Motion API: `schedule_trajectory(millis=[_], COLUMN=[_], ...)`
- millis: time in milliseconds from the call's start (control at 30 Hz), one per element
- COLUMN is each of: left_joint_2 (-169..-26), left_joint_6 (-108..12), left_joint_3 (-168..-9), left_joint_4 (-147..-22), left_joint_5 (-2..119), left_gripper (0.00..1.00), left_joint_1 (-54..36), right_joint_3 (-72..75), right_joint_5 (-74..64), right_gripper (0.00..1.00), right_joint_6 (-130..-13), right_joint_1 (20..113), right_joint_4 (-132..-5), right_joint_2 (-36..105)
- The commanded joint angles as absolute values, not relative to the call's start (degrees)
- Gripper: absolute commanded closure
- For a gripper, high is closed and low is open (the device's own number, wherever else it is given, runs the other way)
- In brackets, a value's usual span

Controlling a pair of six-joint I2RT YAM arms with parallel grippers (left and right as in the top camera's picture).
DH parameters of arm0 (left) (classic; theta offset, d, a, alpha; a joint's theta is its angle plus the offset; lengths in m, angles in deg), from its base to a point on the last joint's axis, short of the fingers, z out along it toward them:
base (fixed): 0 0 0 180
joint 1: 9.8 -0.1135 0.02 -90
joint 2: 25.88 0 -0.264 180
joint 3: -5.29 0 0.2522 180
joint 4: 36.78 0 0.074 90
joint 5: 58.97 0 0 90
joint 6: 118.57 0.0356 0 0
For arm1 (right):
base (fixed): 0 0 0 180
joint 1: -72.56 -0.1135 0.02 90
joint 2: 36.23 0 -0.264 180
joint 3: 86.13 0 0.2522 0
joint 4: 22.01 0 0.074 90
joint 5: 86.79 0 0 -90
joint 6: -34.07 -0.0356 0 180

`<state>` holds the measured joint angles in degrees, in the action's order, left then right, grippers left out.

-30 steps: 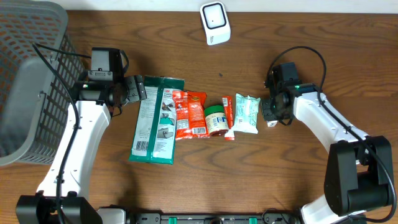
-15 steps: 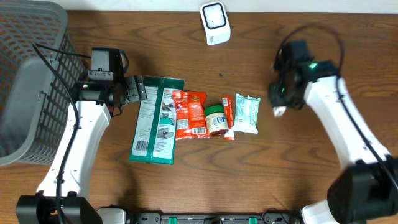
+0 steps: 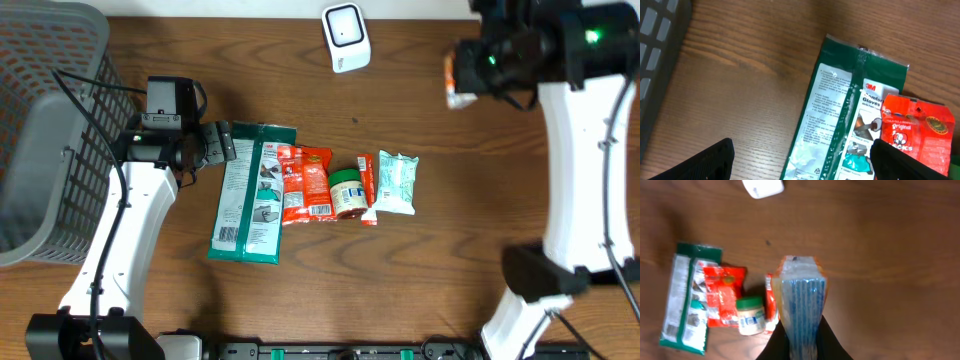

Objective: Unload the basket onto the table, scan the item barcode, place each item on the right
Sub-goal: 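Lift the Kleenex pack and hold it over the white scanner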

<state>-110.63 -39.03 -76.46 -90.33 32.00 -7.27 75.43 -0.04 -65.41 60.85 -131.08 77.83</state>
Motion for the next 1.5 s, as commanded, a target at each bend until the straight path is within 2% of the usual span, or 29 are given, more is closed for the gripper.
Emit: schedule_trajectory(millis=[0,300,567,700,900,1467], left_joint_2=[-110.43,-110.43,-110.43,-110.43,-110.43,-110.43], left_joint_6=[-38.68,-38.66,-38.68,-38.66,-38.66,-38.66], left_joint_3=[-77.16,-77.16,-77.16,-77.16,-77.16,-77.16], left_joint_4=[-90.4,-90.4,-90.4,-90.4,-90.4,-90.4], left_joint_5=[31.7,31.7,31.7,31.7,31.7,31.7], left_gripper=[0.13,0.13,0.13,0.13,0.13,0.13], left_joint_1=[-7.38,-7.36,-7.38,-7.38,-7.38,-7.38], right_joint_3=[84.53,85.66,85.66,85.66,85.64,85.34], right_joint_5=[-1.85,-1.15,1.08,6.3,6.3,6.3], right_gripper=[0.99,0.99,0.99,0.99,0.99,0.99], right_joint_6=[-65.63,-60.97,-61.02,-60.95,-58.57,-58.0], right_joint_1=[58.16,52.63,51.83,51.83,51.98,51.98], right_joint_4=[-131.08,-109.46,-91.08,-87.52,-83.52,-82.27], right_joint_2=[87.45,101.04,110.25,113.81,117.61,117.76])
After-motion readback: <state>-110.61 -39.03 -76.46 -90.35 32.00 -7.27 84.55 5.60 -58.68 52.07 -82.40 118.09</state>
